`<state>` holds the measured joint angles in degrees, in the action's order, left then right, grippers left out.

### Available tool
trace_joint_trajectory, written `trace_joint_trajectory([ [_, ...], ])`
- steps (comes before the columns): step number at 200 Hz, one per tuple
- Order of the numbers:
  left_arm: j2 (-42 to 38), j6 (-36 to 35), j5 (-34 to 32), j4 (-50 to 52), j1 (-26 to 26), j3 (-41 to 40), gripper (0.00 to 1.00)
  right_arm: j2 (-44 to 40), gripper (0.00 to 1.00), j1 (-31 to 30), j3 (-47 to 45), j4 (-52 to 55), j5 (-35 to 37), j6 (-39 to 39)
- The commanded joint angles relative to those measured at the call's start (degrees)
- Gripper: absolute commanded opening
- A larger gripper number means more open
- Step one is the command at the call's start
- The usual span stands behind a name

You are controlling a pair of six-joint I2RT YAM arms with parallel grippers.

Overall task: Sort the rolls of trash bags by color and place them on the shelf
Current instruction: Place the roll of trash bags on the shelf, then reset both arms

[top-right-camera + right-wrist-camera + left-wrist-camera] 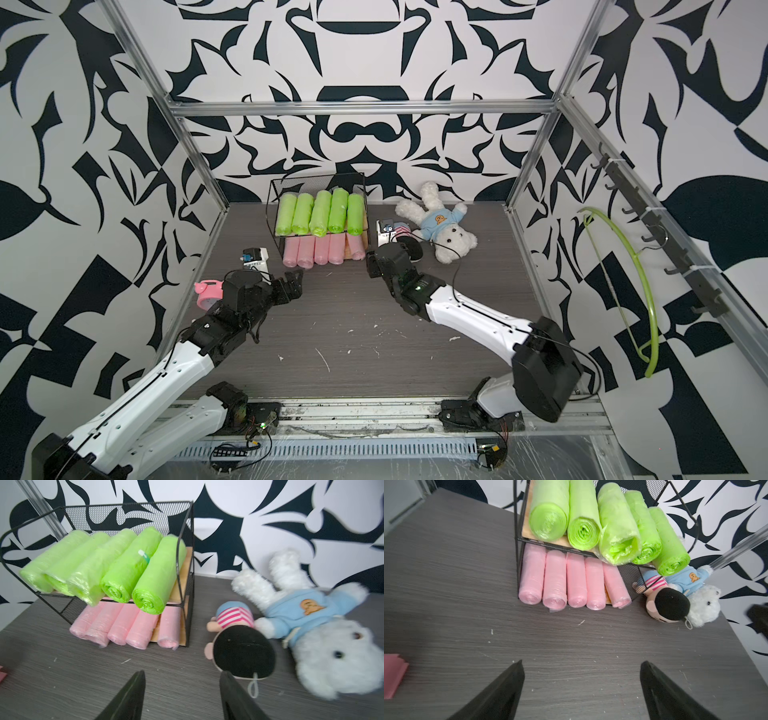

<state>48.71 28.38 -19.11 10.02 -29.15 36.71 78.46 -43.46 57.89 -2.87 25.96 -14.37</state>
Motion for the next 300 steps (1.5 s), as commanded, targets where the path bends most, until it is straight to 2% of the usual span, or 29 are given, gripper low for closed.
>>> trace_joint_trajectory([
  [1,-0.98,-4.73,-6.36,-1.76,0.45,-1.02,0.97,-6.91,0.68,1.85,-0.21,9.81,6.14,7.44],
  [30,-1.07,-6.96,-9.75,-4.09,0.88,-2.0,1.0,-15.1,0.82,5.93,-2.1,14.68,7.4,9.58],
  [49,-0.64,-7.38,-11.23,-5.39,1.82,-2.73,1.0,-19.28,1.0,9.27,-4.07,16.55,7.37,9.36],
  [88,0.75,-8.6,-11.98,-6.77,5.94,-3.87,1.0,-23.66,1.0,13.97,-7.47,18.25,9.73,8.14],
  [112,2.6,-9.78,-10.09,-9.33,9.81,-5.04,1.0,-23.64,1.0,15.78,-10.36,16.82,12.6,6.54],
  [131,4.79,-10.83,-8.34,-11.75,13.02,-5.59,1.0,-22.29,1.0,18.55,-13.11,14.5,13.49,5.75],
  [165,10.08,-11.57,-9.05,-15.52,17.52,-5.75,1.0,-18.49,1.0,24.6,-17.68,7.68,13.09,6.06],
  [200,14.72,-18.33,-9.18,-22.39,19.45,-6.92,1.0,-11.53,1.0,27.88,-21.52,-2.09,11.93,11.11],
  [236,19.2,-23.02,-1.97,-31.82,23.43,-10.2,1.0,-5.51,1.0,28.61,-24.99,-10.86,9.53,11.91],
  [262,21.82,-22.68,4.12,-38.41,26.95,-12.58,1.0,-2.42,1.0,29.21,-27.85,-16.92,8.13,12.97],
  [278,23.88,-22.9,6.16,-42.92,27.64,-13.37,1.0,-0.75,1.0,29.61,-29.8,-21.83,5.84,13.4],
  [300,30.58,-23.89,8.2,-51.79,27.83,-14.96,1.0,1.74,1.0,29.75,-32.4,-28.5,3.9,13.31],
])
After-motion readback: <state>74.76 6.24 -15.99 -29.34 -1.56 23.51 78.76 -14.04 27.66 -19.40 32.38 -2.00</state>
